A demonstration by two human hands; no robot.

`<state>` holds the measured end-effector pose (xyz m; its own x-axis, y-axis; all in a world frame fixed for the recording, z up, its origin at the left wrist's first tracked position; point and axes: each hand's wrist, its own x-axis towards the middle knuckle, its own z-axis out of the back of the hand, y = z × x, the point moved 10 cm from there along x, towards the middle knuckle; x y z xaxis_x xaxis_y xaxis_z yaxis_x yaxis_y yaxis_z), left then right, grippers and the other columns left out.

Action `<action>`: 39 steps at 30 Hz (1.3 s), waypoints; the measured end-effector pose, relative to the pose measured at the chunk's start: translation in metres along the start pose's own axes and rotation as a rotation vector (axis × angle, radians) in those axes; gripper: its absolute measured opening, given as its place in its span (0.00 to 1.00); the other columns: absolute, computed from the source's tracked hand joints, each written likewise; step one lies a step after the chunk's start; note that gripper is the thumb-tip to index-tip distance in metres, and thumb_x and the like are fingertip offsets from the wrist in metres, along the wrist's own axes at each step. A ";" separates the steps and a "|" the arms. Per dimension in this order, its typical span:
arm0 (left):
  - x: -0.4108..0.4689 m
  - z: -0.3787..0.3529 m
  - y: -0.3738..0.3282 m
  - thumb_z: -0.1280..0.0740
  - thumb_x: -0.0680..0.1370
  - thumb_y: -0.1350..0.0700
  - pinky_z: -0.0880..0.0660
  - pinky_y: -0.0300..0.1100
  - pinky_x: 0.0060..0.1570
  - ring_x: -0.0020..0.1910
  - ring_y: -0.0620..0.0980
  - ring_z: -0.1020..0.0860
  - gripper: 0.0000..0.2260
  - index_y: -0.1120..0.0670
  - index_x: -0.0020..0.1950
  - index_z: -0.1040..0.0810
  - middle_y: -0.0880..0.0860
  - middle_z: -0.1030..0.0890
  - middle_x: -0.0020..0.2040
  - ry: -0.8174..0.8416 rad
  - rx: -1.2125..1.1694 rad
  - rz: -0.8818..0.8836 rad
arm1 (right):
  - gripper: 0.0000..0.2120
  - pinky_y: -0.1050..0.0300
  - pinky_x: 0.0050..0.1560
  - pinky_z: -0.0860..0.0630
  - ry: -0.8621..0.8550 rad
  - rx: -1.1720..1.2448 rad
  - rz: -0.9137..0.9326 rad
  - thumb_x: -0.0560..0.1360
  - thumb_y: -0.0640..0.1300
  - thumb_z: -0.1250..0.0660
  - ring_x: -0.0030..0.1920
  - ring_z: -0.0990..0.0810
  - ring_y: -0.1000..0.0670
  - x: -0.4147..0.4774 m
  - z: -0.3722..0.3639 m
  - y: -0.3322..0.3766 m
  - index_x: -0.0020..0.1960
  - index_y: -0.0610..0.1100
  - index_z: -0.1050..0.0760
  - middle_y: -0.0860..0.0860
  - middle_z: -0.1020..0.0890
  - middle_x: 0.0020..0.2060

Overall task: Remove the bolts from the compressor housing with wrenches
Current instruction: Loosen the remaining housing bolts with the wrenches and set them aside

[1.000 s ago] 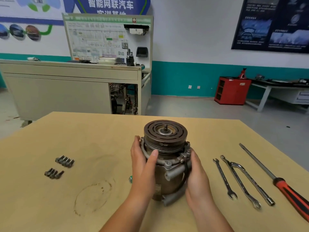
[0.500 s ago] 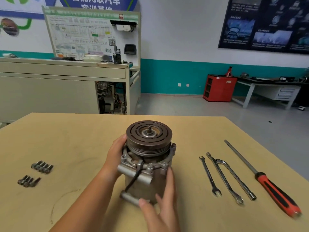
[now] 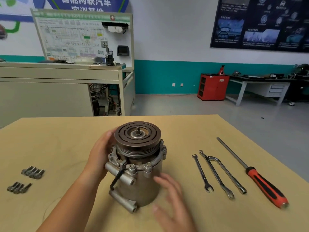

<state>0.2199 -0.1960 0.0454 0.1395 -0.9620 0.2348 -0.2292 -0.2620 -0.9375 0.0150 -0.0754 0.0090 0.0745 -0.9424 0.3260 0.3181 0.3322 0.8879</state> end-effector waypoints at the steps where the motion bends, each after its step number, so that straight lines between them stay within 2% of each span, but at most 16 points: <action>1: -0.004 0.007 -0.009 0.42 0.80 0.51 0.28 0.49 0.56 0.58 0.51 0.22 0.13 0.49 0.53 0.18 0.50 0.17 0.54 -0.010 0.007 -0.068 | 0.13 0.68 0.64 0.38 -0.003 0.013 -0.011 0.66 0.46 0.30 0.63 0.36 0.70 -0.001 0.005 -0.004 0.49 0.60 0.22 0.57 0.31 0.64; 2: -0.011 0.013 -0.016 0.42 0.78 0.48 0.29 0.48 0.57 0.60 0.49 0.23 0.13 0.47 0.56 0.21 0.49 0.18 0.57 -0.007 -0.001 -0.130 | 0.13 0.64 0.63 0.37 -0.135 -0.046 -0.077 0.69 0.40 0.30 0.62 0.32 0.65 0.003 0.048 -0.019 0.45 0.58 0.23 0.54 0.28 0.61; 3: -0.019 0.017 -0.028 0.42 0.76 0.47 0.29 0.47 0.57 0.61 0.48 0.24 0.14 0.46 0.57 0.22 0.48 0.19 0.58 0.006 -0.001 -0.198 | 0.14 0.61 0.61 0.35 -0.226 -0.201 -0.134 0.72 0.36 0.31 0.61 0.28 0.58 0.009 0.084 -0.041 0.47 0.55 0.23 0.51 0.27 0.60; 5: -0.030 0.017 -0.037 0.40 0.73 0.45 0.30 0.46 0.58 0.63 0.47 0.25 0.15 0.44 0.57 0.22 0.47 0.20 0.59 0.048 0.057 -0.284 | 0.10 0.59 0.52 0.30 -0.221 -0.441 -0.274 0.75 0.39 0.35 0.54 0.25 0.51 0.027 0.126 -0.072 0.55 0.51 0.26 0.48 0.29 0.61; 8: -0.036 0.006 -0.037 0.39 0.69 0.42 0.32 0.46 0.62 0.65 0.46 0.27 0.21 0.46 0.60 0.24 0.47 0.21 0.61 0.105 0.169 -0.307 | 0.17 0.58 0.45 0.31 -0.034 -0.853 -0.524 0.77 0.51 0.39 0.53 0.25 0.50 0.055 0.160 -0.120 0.64 0.46 0.32 0.48 0.29 0.60; 11: -0.037 -0.009 -0.027 0.35 0.67 0.40 0.29 0.38 0.60 0.64 0.45 0.26 0.28 0.50 0.63 0.27 0.46 0.21 0.61 0.207 0.237 -0.254 | 0.13 0.60 0.34 0.32 0.096 -1.077 -0.554 0.76 0.51 0.40 0.44 0.25 0.52 0.074 0.160 -0.138 0.57 0.45 0.30 0.51 0.26 0.47; 14: -0.042 -0.016 -0.008 0.28 0.60 0.39 0.28 0.35 0.61 0.63 0.38 0.26 0.37 0.45 0.67 0.32 0.37 0.23 0.62 0.347 0.359 -0.188 | 0.05 0.61 0.29 0.35 0.108 -1.092 -0.533 0.76 0.47 0.40 0.37 0.26 0.54 0.086 0.162 -0.139 0.47 0.45 0.31 0.52 0.26 0.38; 16: -0.045 -0.016 -0.003 0.23 0.55 0.40 0.29 0.36 0.63 0.64 0.37 0.27 0.45 0.43 0.69 0.36 0.35 0.25 0.63 0.408 0.390 -0.173 | 0.06 0.60 0.31 0.35 0.127 -1.055 -0.542 0.76 0.47 0.40 0.36 0.27 0.53 0.089 0.165 -0.141 0.44 0.45 0.31 0.51 0.25 0.37; 19: -0.046 -0.017 -0.002 0.21 0.51 0.33 0.30 0.31 0.60 0.65 0.38 0.28 0.51 0.40 0.70 0.38 0.34 0.27 0.65 0.442 0.414 -0.159 | 0.12 0.58 0.32 0.37 0.087 -0.912 -0.500 0.78 0.46 0.41 0.35 0.29 0.51 0.094 0.169 -0.123 0.37 0.44 0.33 0.50 0.27 0.34; 21: -0.046 -0.016 -0.003 0.20 0.52 0.35 0.29 0.34 0.62 0.65 0.39 0.28 0.50 0.38 0.70 0.38 0.35 0.26 0.65 0.419 0.399 -0.156 | 0.13 0.56 0.30 0.40 -0.015 -0.635 -0.456 0.78 0.42 0.41 0.30 0.32 0.51 0.091 0.169 -0.095 0.35 0.41 0.33 0.49 0.30 0.29; 23: -0.049 -0.014 -0.001 0.20 0.52 0.38 0.30 0.40 0.65 0.67 0.41 0.28 0.50 0.38 0.71 0.38 0.38 0.26 0.66 0.394 0.372 -0.156 | 0.10 0.58 0.28 0.40 -0.041 -0.268 -0.434 0.79 0.39 0.41 0.25 0.32 0.52 0.079 0.156 -0.067 0.38 0.40 0.31 0.49 0.30 0.25; 26: -0.054 -0.010 0.003 0.20 0.53 0.38 0.30 0.36 0.64 0.67 0.39 0.29 0.49 0.36 0.70 0.37 0.36 0.28 0.67 0.347 0.350 -0.165 | 0.08 0.61 0.23 0.37 -0.022 0.103 -0.396 0.79 0.40 0.41 0.25 0.27 0.50 0.052 0.124 -0.024 0.42 0.40 0.29 0.46 0.25 0.25; 30: -0.055 -0.009 0.005 0.20 0.50 0.45 0.34 0.32 0.65 0.69 0.36 0.32 0.53 0.35 0.71 0.42 0.34 0.30 0.68 0.362 0.413 -0.170 | 0.12 0.61 0.19 0.36 0.161 0.457 -0.445 0.68 0.48 0.36 0.22 0.25 0.43 0.011 0.059 0.026 0.34 0.40 0.22 0.34 0.24 0.26; 32: -0.055 -0.009 0.004 0.19 0.49 0.42 0.36 0.37 0.68 0.70 0.36 0.35 0.56 0.35 0.72 0.44 0.38 0.32 0.71 0.374 0.445 -0.168 | 0.09 0.58 0.21 0.34 0.328 0.518 -0.471 0.60 0.48 0.29 0.22 0.25 0.44 -0.005 0.021 0.046 0.32 0.42 0.21 0.35 0.24 0.26; 36: -0.058 -0.010 0.000 0.21 0.48 0.33 0.38 0.36 0.69 0.71 0.38 0.35 0.59 0.42 0.74 0.44 0.44 0.33 0.72 0.353 0.435 -0.196 | 0.07 0.69 0.33 0.29 0.462 0.486 -0.370 0.70 0.53 0.32 0.32 0.21 0.58 -0.013 -0.036 0.069 0.36 0.52 0.18 0.55 0.20 0.30; 39: -0.060 -0.012 0.005 0.18 0.50 0.40 0.37 0.39 0.70 0.70 0.37 0.33 0.57 0.40 0.74 0.43 0.43 0.32 0.71 0.315 0.450 -0.196 | 0.07 0.66 0.30 0.28 0.476 0.579 -0.522 0.63 0.46 0.30 0.27 0.23 0.53 -0.022 -0.072 0.071 0.33 0.42 0.19 0.50 0.23 0.26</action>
<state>0.1990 -0.1408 0.0301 -0.1713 -0.8932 0.4157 0.2139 -0.4456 -0.8693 0.1039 -0.0337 0.0419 0.4771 -0.8515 -0.2174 -0.0935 -0.2952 0.9509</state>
